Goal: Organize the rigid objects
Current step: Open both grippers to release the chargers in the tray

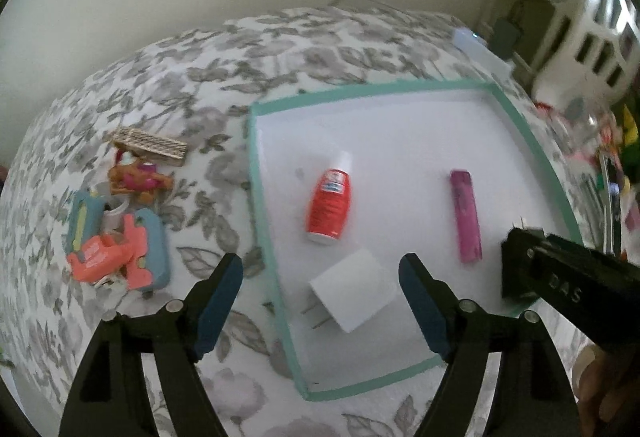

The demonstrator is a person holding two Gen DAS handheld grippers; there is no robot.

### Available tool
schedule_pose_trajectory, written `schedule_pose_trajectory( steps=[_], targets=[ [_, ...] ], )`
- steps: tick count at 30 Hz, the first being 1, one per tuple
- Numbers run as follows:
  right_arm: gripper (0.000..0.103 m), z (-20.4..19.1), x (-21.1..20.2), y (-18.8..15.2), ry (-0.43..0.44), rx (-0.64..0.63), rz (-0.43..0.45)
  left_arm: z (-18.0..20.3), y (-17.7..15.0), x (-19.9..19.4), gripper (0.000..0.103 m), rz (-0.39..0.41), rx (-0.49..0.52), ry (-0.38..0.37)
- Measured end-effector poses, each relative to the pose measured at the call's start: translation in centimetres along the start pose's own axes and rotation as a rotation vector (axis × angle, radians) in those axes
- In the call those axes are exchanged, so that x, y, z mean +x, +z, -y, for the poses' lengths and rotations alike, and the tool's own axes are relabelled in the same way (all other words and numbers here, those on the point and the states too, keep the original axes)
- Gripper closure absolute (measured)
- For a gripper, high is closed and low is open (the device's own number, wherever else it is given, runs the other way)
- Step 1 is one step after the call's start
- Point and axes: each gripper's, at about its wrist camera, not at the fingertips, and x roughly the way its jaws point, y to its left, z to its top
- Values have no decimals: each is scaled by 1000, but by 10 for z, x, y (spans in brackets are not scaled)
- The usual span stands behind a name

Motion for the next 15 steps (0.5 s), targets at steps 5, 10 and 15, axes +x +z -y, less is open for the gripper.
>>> schedule_pose_trajectory(
  steps=[5, 10, 15],
  targets=[
    [41, -10, -2, -3, 3, -39, 12, -28, 4, -2, 19, 3, -105, 52],
    [33, -26, -1, -6, 14, -97, 21, -58, 5, 0, 6, -10, -206, 91],
    [22, -38, -2, -9, 19, -136, 35, -78, 3, 3, 6, -35, -275, 89]
  ],
)
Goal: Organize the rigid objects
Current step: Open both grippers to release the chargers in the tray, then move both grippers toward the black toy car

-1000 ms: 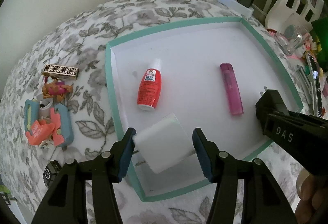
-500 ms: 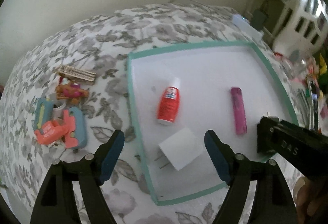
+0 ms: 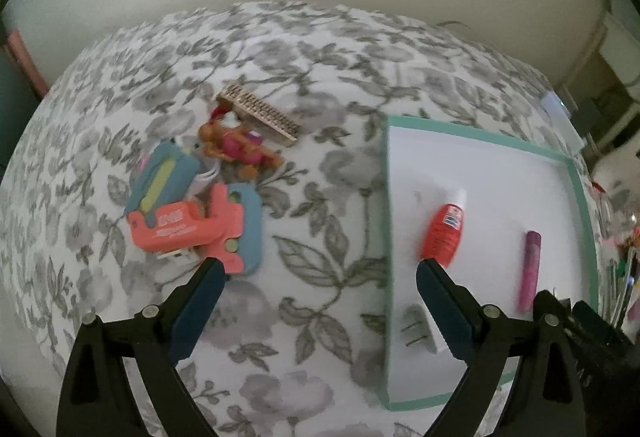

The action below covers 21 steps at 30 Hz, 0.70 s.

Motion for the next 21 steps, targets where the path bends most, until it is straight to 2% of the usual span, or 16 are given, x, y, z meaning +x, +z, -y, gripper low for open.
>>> schedule_pose_trajectory(
  steps=[5, 8, 21],
  targets=[
    [15, -9, -1, -1, 7, -26, 14, -15, 3, 0, 4, -12, -36, 26],
    [5, -17, -4, -2, 7, -54, 31, -25, 4, -1, 4, -19, -50, 44],
    [5, -52, -25, -4, 43, -137, 107, -78, 14, -17, 4, -26, -126, 90]
  ],
)
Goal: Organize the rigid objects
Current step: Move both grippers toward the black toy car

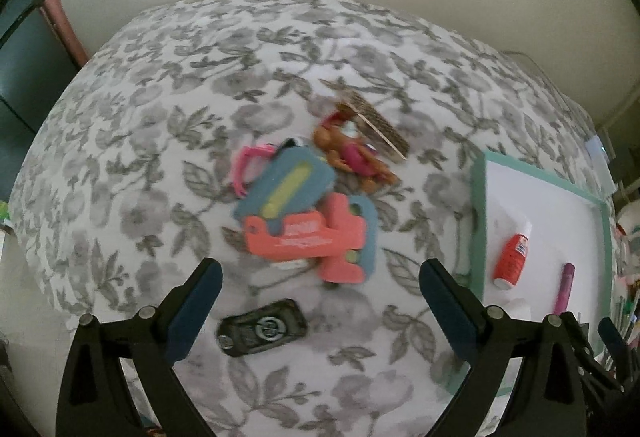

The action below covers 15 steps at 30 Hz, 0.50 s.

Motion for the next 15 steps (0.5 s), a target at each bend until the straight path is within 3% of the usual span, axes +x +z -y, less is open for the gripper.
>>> schedule_pose_trajectory(
  steps=[15],
  targets=[
    [5, -75, -8, -9, 104, -140, 27, -81, 9, -3, 4, -20, -173, 20]
  ],
)
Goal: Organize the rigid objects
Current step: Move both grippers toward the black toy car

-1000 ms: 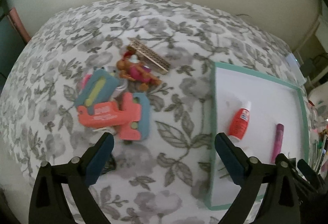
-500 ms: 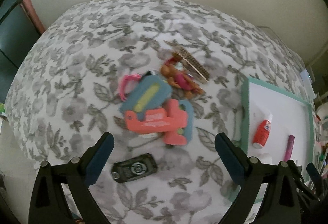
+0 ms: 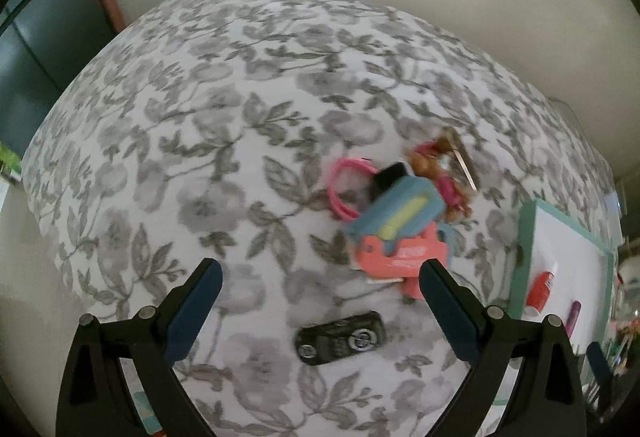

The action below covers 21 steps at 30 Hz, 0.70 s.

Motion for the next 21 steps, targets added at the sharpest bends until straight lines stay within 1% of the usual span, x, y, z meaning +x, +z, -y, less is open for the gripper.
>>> schedule_pose_trajectory(
  steps=[4, 7, 9, 11, 13, 15, 21],
  targets=[
    [5, -30, 9, -5, 68, -47, -27, -17, 2, 7, 4, -25, -48, -1],
    [5, -48, 18, -8, 110, -66, -54, -25, 0, 14, 4, -50, -61, 7],
    [5, -56, 24, -10, 122, -77, -70, -29, -3, 23, 4, -76, -59, 18],
    [5, -63, 30, -12, 116, -89, -86, -31, -8, 35, 4, -122, -55, 36],
    [5, -68, 35, -13, 110, -98, -102, -34, -12, 45, 4, -164, -69, 19],
    [5, -69, 40, -14, 106, -95, -117, -35, -14, 49, 4, -181, -76, 3],
    [5, -58, 44, -13, 90, -74, -136, -23, -24, 61, 4, -261, -57, -81]
  ],
)
